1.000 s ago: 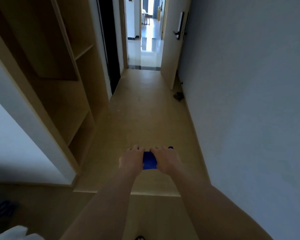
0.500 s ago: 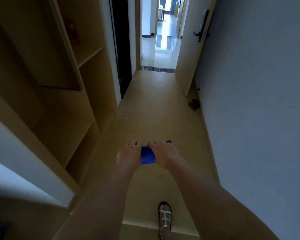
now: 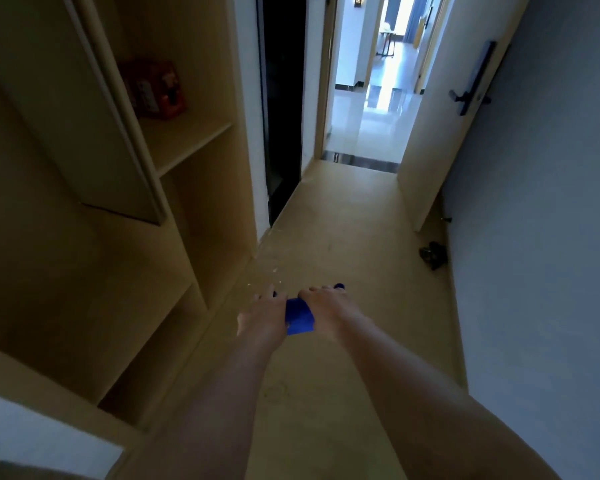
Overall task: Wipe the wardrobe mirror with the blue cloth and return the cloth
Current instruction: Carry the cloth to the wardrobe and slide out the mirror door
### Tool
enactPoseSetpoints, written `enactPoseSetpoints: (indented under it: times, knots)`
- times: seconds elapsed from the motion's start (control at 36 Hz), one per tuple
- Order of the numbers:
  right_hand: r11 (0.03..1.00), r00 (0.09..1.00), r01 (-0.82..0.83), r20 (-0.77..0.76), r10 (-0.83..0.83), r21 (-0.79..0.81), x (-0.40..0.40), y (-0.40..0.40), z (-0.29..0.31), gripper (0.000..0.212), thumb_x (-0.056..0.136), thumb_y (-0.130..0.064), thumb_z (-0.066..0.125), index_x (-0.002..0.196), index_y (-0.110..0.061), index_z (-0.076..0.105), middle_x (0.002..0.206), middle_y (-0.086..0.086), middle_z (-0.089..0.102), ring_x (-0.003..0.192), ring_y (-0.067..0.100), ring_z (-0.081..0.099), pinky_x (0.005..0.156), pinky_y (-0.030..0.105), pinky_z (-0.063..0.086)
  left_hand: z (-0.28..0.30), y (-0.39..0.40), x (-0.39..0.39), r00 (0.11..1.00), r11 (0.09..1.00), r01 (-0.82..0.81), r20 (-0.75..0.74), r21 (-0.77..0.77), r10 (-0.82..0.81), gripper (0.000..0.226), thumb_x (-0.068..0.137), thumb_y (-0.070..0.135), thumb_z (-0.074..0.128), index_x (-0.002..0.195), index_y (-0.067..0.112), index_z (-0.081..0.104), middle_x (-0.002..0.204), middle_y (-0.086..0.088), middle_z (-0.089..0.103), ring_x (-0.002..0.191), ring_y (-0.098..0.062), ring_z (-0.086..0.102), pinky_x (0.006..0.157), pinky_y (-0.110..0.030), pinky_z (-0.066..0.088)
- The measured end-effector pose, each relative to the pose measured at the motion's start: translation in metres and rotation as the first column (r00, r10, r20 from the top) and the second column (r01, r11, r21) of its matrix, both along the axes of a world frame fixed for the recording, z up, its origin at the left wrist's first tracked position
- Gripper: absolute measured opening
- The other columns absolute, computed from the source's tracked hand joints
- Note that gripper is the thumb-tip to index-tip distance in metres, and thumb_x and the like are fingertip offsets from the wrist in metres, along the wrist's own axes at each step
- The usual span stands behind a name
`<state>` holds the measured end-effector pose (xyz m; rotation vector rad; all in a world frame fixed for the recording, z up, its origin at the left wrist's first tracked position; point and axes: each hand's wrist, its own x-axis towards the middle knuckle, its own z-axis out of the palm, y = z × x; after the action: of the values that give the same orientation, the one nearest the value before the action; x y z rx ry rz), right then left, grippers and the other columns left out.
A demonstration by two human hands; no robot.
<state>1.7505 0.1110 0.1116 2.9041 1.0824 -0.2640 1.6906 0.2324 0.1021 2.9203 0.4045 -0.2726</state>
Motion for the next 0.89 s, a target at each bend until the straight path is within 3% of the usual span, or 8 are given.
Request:
enactPoseSetpoints:
  times: [0.19,0.36,0.5,0.64,0.89]
  knots:
    - [0.997,0.997,-0.073,-0.003,0.073,0.004,0.082,0.025,-0.003,0.038,0.083,-0.013,0.059,0.119,-0.018,0.049,0.118,0.003,0.057,0.112,0.025,0.053,0.089,0.036,0.039,-0.002,0.021,0.075,0.998,0.998,-0.064,-0.029,0.01,0.064,0.048,0.088,0.024,0.06,0.132,0.023,0.039,0.139,0.0,0.036,0.12,-0.024,0.045,0.083,-0.04,0.054]
    - [0.994,0.994,-0.112,0.016,0.112,0.007,0.158,0.058,-0.009,0.037,0.084,-0.016,0.061,0.118,-0.02,0.049,0.116,0.003,0.058,0.111,0.025,0.054,0.085,0.035,0.038,-0.004,0.05,0.145,0.993,0.993,-0.115,-0.005,0.005,0.115,0.043,0.088,0.023,0.059,0.127,0.024,0.041,0.131,0.001,0.04,0.113,-0.022,0.048,0.079,-0.04,0.054]
    - [0.988,0.987,-0.151,0.051,0.152,-0.012,0.228,0.102,-0.005,0.038,0.084,-0.018,0.062,0.119,-0.019,0.048,0.117,0.004,0.058,0.111,0.025,0.054,0.087,0.036,0.039,-0.003,0.089,0.207,0.984,0.985,-0.167,0.05,-0.035,0.169,0.041,0.086,0.02,0.061,0.124,0.023,0.043,0.128,0.0,0.042,0.113,-0.022,0.047,0.085,-0.041,0.052]
    - [0.978,0.976,-0.205,0.07,0.207,-0.027,0.289,0.151,0.006,0.042,0.084,-0.016,0.062,0.123,-0.019,0.046,0.119,0.004,0.058,0.113,0.026,0.053,0.089,0.038,0.041,0.007,0.135,0.266,0.976,0.977,-0.212,0.038,-0.01,0.212,0.054,0.087,0.018,0.061,0.134,0.025,0.036,0.136,0.0,0.035,0.119,-0.023,0.042,0.084,-0.04,0.052]
    - [0.953,0.948,-0.304,0.103,0.301,0.008,0.361,0.234,0.015,0.04,0.084,-0.018,0.062,0.122,-0.019,0.048,0.116,0.003,0.059,0.111,0.024,0.054,0.086,0.036,0.041,0.02,0.21,0.327,0.95,0.95,-0.311,0.028,-0.001,0.311,0.058,0.087,0.022,0.061,0.137,0.024,0.032,0.137,0.0,0.032,0.12,-0.022,0.04,0.081,-0.038,0.048]
